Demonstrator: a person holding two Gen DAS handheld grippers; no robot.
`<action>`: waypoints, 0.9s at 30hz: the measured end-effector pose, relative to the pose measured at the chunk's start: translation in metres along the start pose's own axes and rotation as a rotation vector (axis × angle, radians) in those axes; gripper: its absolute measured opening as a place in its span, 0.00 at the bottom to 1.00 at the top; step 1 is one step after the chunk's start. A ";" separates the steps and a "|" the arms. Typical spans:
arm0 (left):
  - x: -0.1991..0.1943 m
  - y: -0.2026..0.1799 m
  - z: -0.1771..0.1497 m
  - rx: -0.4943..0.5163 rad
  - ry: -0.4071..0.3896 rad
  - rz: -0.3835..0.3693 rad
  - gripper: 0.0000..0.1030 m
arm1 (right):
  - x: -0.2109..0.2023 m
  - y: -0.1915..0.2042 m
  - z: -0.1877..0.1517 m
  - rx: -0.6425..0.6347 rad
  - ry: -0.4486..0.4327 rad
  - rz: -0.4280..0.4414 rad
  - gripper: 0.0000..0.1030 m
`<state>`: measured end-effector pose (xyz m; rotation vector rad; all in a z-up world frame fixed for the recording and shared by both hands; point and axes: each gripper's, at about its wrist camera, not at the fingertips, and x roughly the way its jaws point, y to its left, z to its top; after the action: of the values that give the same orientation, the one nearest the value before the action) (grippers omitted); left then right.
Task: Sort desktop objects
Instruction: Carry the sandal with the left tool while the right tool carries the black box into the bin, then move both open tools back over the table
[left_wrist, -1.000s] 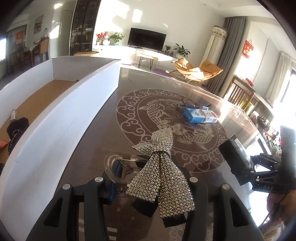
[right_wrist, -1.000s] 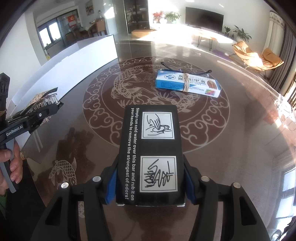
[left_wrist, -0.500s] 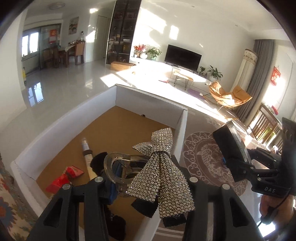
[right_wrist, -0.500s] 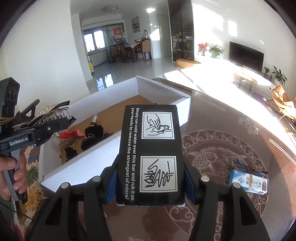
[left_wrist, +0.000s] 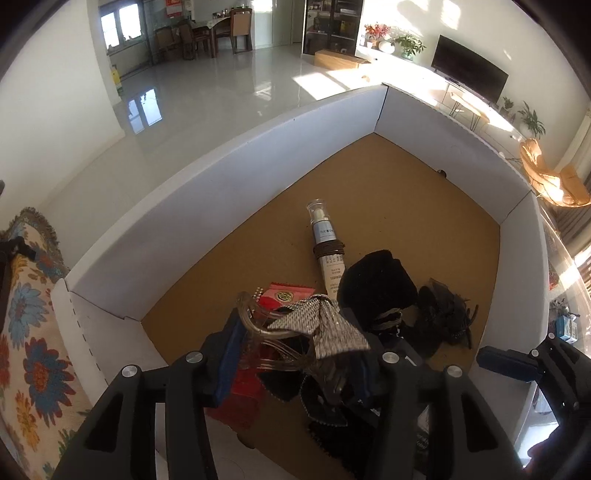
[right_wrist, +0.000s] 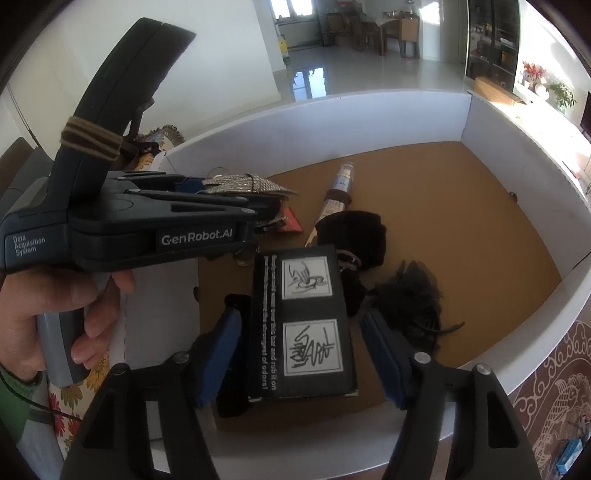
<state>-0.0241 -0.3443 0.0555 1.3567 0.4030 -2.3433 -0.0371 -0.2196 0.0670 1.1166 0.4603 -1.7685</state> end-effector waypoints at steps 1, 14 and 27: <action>-0.004 -0.001 -0.001 0.005 -0.021 0.002 0.66 | -0.002 -0.002 -0.002 0.011 -0.021 -0.004 0.84; -0.091 -0.078 -0.056 0.153 -0.311 -0.045 0.85 | -0.128 -0.050 -0.124 0.219 -0.401 -0.209 1.00; -0.080 -0.273 -0.157 0.498 -0.194 -0.333 0.99 | -0.192 -0.161 -0.357 0.571 -0.175 -0.643 1.00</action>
<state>0.0004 -0.0209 0.0617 1.3239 -0.0261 -2.9626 0.0186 0.2104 0.0202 1.2629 0.2147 -2.6525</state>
